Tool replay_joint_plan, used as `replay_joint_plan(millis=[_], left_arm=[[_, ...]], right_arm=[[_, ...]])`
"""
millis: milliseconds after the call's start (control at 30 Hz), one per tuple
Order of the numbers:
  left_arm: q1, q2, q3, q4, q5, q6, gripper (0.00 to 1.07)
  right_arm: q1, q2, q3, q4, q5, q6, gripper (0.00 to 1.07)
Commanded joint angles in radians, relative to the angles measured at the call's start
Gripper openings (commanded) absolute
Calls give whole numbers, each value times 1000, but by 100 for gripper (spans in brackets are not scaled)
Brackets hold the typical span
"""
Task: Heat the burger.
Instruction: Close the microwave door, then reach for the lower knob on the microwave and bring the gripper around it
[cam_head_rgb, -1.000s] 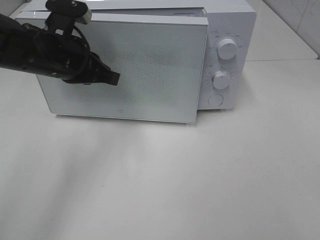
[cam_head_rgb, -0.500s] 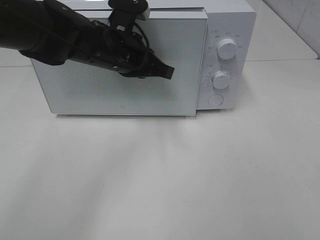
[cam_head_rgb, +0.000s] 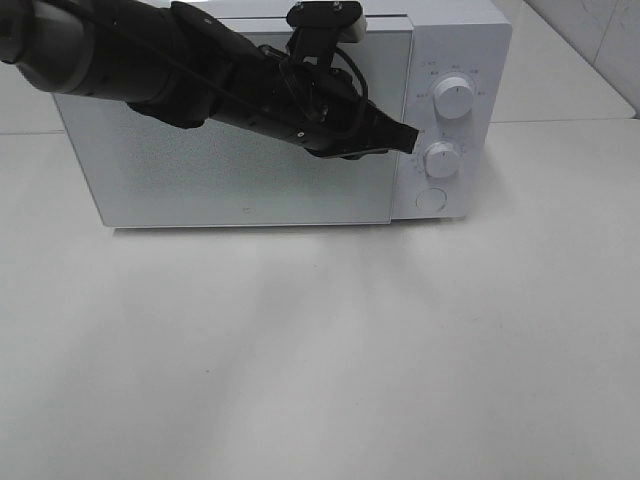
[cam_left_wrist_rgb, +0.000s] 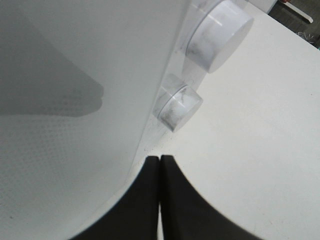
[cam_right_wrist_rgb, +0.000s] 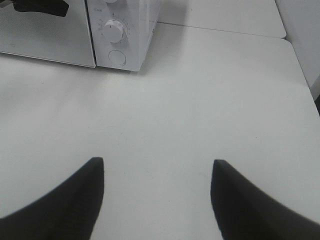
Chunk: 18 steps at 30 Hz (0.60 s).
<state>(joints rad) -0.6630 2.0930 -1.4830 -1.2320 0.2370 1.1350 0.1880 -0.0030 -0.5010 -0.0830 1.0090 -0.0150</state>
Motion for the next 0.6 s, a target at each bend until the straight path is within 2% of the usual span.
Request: replay_joint_plan(millis=[33, 333, 500, 600], left_arm=[[36, 11, -41, 26, -167, 55, 0], [36, 11, -42, 38, -160, 56, 0], [36, 4, -42, 121, -38, 55, 0], [36, -10, -42, 193, 38, 25, 0]], right_arm=[[-5, -26, 2, -4, -13, -8, 60], [-5, -26, 2, -4, -13, -8, 60], [-5, -26, 2, -4, -13, -8, 60], [-5, -26, 2, -4, -13, -8, 60]])
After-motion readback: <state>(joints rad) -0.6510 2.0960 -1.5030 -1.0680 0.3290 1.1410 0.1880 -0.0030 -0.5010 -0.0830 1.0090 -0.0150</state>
